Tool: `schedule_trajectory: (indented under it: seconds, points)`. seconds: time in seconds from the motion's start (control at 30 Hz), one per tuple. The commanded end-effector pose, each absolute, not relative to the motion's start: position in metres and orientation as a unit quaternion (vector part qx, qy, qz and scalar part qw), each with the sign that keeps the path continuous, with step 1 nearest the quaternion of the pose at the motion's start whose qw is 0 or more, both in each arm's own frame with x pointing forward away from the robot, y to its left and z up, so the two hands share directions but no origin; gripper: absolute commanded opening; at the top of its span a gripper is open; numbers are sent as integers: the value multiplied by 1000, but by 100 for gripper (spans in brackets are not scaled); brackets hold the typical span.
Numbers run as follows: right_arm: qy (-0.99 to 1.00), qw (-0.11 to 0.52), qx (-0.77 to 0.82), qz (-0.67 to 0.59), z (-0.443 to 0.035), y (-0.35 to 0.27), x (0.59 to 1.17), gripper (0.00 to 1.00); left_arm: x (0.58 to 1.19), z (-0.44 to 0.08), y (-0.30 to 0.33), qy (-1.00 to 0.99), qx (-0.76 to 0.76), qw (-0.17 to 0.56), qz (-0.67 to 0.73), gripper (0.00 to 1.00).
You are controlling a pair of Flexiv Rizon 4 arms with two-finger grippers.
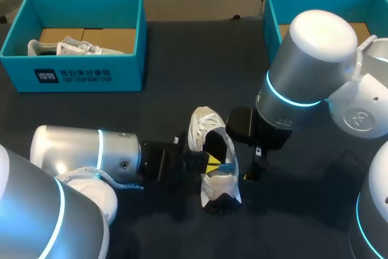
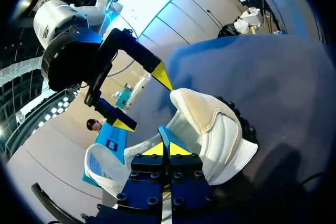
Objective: Take the shoe out of the shoebox, open the shoe tongue, remove and reinsert the insole, then place the shoe into the shoebox
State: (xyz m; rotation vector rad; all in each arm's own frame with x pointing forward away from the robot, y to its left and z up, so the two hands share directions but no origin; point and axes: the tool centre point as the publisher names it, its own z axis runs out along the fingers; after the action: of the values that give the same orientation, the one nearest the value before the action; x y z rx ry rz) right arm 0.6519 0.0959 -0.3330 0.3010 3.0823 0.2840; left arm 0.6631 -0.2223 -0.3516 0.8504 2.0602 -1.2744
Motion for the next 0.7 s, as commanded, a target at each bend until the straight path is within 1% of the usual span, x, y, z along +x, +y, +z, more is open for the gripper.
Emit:
schedule_trajectory:
  seconds: [0.03, 0.1, 0.13, 0.23, 0.57, 0.7]
  points:
    - [991, 17, 97, 91, -334, 96, 651, 100, 660, -345, -216, 766, 321, 278, -483, 25]
    - [991, 17, 97, 91, -334, 96, 651, 100, 657, -342, -215, 764, 322, 269, -490, 28]
    - [991, 17, 97, 91, -334, 96, 651, 100, 656, -341, -214, 762, 325, 267, -492, 32]
    - [991, 17, 97, 91, -334, 96, 651, 100, 651, -338, -212, 759, 330, 260, -497, 35]
    - [991, 17, 97, 91, -334, 96, 651, 100, 646, -326, -205, 761, 335, 252, -495, 37]
    - [991, 17, 97, 91, -334, 96, 651, 100, 645, -322, -201, 762, 341, 248, -491, 36]
